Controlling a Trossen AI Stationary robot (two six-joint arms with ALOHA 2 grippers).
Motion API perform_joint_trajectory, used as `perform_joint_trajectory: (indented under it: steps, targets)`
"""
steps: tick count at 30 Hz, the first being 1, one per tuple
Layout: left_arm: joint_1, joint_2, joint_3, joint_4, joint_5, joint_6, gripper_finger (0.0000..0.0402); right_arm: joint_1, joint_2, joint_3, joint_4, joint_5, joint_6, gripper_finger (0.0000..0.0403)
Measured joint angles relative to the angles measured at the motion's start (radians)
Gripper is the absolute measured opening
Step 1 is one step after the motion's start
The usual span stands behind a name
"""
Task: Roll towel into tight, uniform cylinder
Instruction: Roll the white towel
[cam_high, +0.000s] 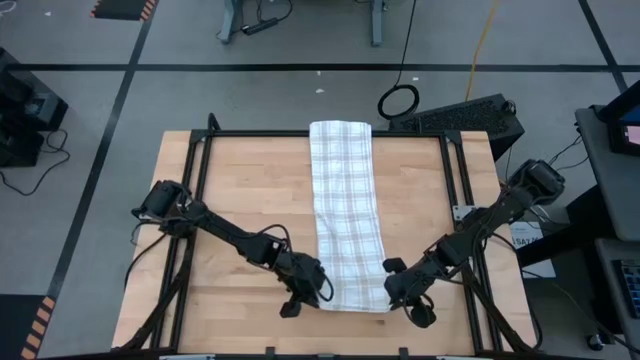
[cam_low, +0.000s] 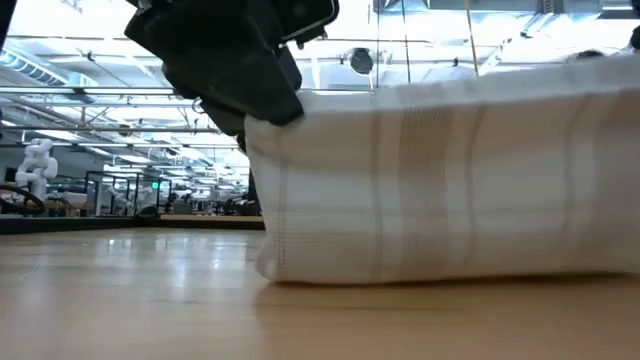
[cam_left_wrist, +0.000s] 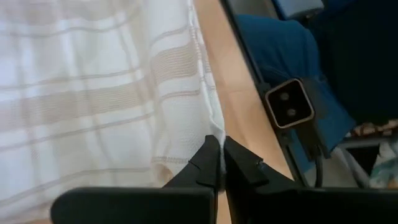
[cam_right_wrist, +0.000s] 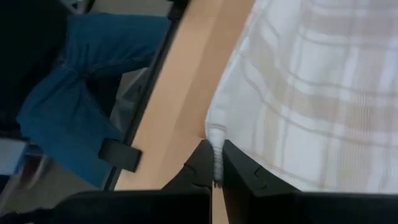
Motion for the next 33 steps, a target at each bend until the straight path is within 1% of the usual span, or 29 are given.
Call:
perform_joint_trajectory:
  steps: [3, 6, 10, 13, 16, 21, 26, 31, 33]
  targets:
    - [0.004, 0.0, 0.0, 0.0, -0.009, -0.048, 0.0015, -0.007, 0.01, 0.0, -0.003, 0.006, 0.053, 0.0004]
    - [-0.019, 0.0, 0.0, 0.001, -0.021, -0.059, 0.0015, -0.001, 0.015, 0.0, 0.015, 0.012, 0.089, 0.0004]
    - [-0.064, 0.0, 0.0, 0.012, -0.086, -0.06, 0.0015, 0.01, 0.015, 0.0, 0.05, 0.02, 0.144, 0.0004]
    - [-0.094, 0.0, -0.001, 0.051, -0.13, -0.062, 0.0015, 0.023, 0.016, 0.0, 0.073, 0.017, 0.196, 0.0004]
    - [-0.122, 0.0, -0.001, 0.081, -0.159, -0.094, 0.0015, 0.04, 0.016, 0.0, 0.105, 0.017, 0.234, 0.0004]
    - [-0.171, 0.0, -0.001, 0.111, -0.199, -0.115, 0.0015, 0.085, 0.016, 0.0, 0.176, 0.04, 0.265, 0.0004]
    - [-0.203, 0.0, 0.0, 0.169, -0.204, -0.132, 0.0015, 0.121, 0.016, 0.001, 0.22, 0.061, 0.287, 0.0004]
    - [-0.201, 0.0, 0.0, 0.152, -0.262, -0.09, 0.0015, 0.129, 0.016, 0.001, 0.181, 0.121, 0.28, 0.0004]
    - [-0.188, 0.0, 0.0, 0.131, -0.266, -0.08, 0.0015, 0.122, 0.024, 0.001, 0.149, 0.134, 0.266, 0.0004]
